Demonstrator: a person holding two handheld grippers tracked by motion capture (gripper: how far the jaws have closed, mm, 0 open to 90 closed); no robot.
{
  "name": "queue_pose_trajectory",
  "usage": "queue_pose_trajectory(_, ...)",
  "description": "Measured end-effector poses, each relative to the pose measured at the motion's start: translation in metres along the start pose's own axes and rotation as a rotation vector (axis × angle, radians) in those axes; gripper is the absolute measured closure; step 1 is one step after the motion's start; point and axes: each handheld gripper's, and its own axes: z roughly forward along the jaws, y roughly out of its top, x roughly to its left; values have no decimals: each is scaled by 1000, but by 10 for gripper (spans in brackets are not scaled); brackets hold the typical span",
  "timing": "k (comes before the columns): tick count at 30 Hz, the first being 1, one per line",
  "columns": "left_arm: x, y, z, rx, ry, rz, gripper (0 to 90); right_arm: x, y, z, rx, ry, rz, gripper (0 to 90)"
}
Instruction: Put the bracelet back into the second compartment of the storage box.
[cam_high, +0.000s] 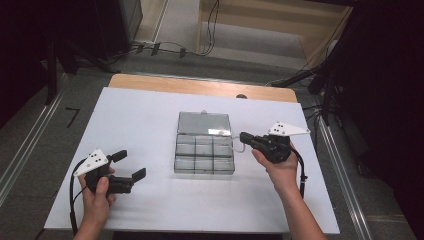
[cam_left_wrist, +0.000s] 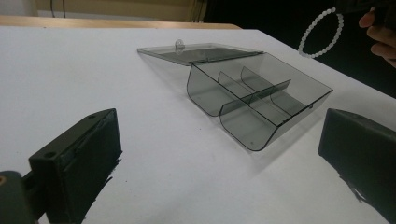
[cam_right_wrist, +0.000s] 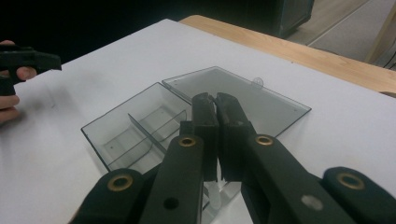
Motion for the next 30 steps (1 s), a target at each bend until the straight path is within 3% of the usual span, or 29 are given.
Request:
queue_pose_trajectory(18,-1,0,0,-1,-3,6,0,7,9,19,-12,40,-2,860)
queue_pose_trajectory(30,-2,1,-2,-14,-3,6,0,14,10,42,-3,70,-8,860)
